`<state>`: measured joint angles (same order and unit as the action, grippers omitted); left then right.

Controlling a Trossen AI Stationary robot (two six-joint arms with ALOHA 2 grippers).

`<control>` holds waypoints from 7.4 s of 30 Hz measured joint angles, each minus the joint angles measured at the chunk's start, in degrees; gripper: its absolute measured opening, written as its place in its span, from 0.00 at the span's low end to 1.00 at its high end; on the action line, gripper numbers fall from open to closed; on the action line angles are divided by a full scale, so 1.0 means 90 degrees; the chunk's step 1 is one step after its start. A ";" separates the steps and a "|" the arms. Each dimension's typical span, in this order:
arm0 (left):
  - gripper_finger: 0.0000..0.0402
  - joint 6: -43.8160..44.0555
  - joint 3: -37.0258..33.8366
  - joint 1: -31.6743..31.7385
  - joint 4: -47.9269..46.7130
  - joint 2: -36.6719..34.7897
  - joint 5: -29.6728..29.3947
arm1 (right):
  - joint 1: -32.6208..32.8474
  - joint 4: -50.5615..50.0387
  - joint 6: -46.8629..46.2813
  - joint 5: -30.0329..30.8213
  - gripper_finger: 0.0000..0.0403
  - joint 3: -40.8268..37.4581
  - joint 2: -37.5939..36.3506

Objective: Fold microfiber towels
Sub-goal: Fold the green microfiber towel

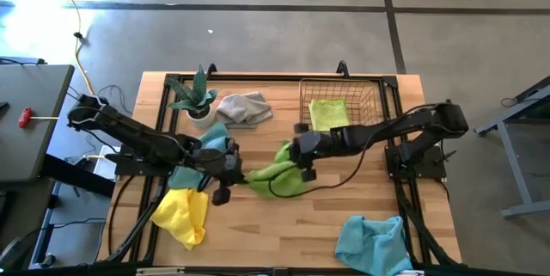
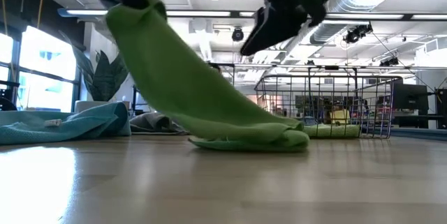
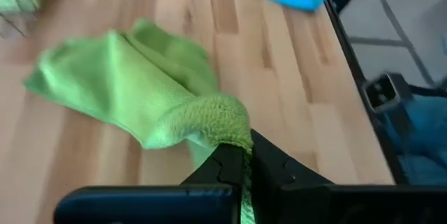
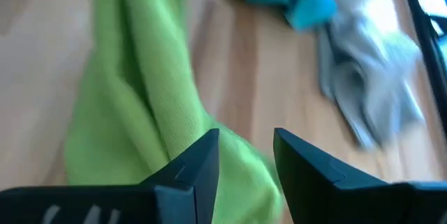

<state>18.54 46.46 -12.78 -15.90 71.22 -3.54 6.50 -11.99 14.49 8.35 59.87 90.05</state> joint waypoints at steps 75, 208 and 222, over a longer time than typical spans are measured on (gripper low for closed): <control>0.00 0.0868 0.0004 0.2585 0.3484 -0.0260 0.1627 | 0.2086 -0.0841 -0.4812 0.4615 0.32 0.0542 0.0443; 0.57 -0.5224 -0.0001 -0.0641 0.4559 0.2164 -0.0918 | 0.2143 -0.3256 -0.5613 -0.3794 0.00 0.1038 0.0353; 0.57 -0.4127 -0.0001 0.0612 0.6110 0.2168 0.1229 | 0.2653 -0.7930 -0.5454 -0.1300 0.00 0.3981 0.0422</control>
<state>-18.61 46.46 -7.28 39.09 90.74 7.52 30.38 -83.36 -34.59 -3.35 95.69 93.85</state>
